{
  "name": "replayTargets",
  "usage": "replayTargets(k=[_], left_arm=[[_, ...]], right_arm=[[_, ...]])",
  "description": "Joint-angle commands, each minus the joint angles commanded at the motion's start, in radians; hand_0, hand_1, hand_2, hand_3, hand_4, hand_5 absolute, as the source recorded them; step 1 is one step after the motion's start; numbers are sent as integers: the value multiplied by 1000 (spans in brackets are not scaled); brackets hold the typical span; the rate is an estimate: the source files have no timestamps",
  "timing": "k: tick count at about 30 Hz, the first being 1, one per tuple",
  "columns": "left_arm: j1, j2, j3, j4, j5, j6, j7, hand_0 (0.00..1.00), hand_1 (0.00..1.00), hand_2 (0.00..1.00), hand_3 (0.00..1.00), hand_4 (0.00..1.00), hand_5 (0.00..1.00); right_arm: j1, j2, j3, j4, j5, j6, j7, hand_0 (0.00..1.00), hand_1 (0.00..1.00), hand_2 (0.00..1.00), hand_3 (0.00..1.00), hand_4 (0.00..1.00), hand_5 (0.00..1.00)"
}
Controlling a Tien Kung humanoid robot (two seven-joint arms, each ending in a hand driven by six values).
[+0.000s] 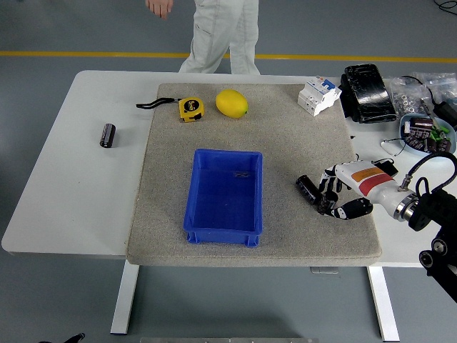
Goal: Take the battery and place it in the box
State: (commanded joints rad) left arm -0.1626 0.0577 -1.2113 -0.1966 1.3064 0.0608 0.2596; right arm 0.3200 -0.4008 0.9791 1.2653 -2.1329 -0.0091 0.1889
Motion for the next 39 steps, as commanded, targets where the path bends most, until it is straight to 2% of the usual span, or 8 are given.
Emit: replayTargets(k=[10, 11, 16, 17, 39], left_arm=[[-2, 1, 7, 0, -7, 0, -1, 714, 670, 793, 790, 753, 779], [-2, 1, 7, 0, -7, 0, -1, 714, 669, 793, 789, 753, 780], [-2, 1, 5, 0, -5, 0, -1, 714, 669, 793, 789, 753, 780], [-2, 1, 5, 0, -4, 0, -1, 714, 669, 791, 789, 753, 779], [-2, 2, 3, 0, 0, -1, 0, 713, 664, 790, 789, 755, 781]], right_arm=[[2, 3, -8, -2, 2, 1, 0, 327, 363, 416, 457, 957, 11], [2, 3, -9, -2, 1, 1, 1, 255, 311, 377, 423, 962, 2], [2, 3, -9, -2, -5, 1, 2, 255, 311, 377, 423, 962, 2], [3, 4, -9, -3, -5, 1, 2, 227, 286, 358, 407, 945, 2], [6, 2, -8, 0, -3, -2, 3, 227, 272, 352, 399, 925, 2]])
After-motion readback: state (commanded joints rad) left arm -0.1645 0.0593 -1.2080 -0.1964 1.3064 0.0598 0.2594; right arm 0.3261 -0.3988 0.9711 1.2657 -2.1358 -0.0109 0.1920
